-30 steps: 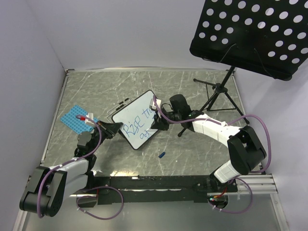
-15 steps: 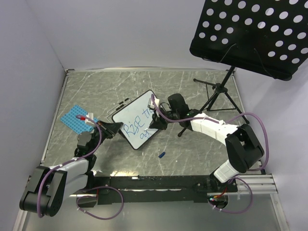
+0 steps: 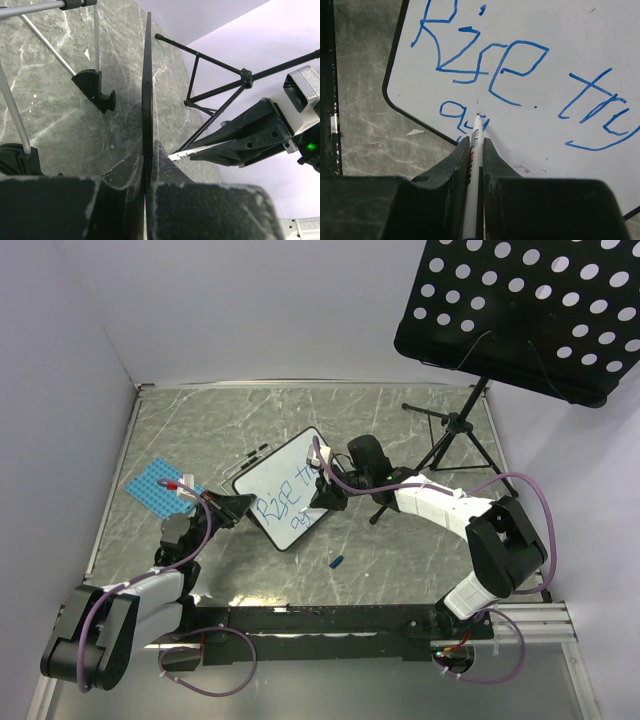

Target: Write a sentence on the whiteboard

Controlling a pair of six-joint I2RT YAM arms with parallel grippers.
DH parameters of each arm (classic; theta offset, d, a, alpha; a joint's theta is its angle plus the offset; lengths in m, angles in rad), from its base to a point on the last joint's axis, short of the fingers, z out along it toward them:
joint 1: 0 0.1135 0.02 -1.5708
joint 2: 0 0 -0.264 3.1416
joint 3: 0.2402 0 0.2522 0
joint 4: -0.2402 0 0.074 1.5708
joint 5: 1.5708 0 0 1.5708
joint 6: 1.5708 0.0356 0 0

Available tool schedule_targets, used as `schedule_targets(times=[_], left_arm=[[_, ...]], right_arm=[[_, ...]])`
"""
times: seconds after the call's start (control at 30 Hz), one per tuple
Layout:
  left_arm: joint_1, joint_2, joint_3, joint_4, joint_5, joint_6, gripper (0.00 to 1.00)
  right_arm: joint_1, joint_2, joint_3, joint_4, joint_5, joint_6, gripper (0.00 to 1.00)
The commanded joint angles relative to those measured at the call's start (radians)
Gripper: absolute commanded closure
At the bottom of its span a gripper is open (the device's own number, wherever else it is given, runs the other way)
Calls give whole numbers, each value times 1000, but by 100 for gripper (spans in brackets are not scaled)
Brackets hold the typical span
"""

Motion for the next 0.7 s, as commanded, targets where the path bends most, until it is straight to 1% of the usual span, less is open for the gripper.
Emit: schedule_targets(times=[0.0, 0.67], left_arm=[[-6, -15, -76, 83, 20, -4, 99], [-6, 3, -73, 93, 20, -1, 99]], right_arm=[[10, 15, 24, 14, -10, -15, 100], [13, -13, -4, -22, -22, -37, 100]])
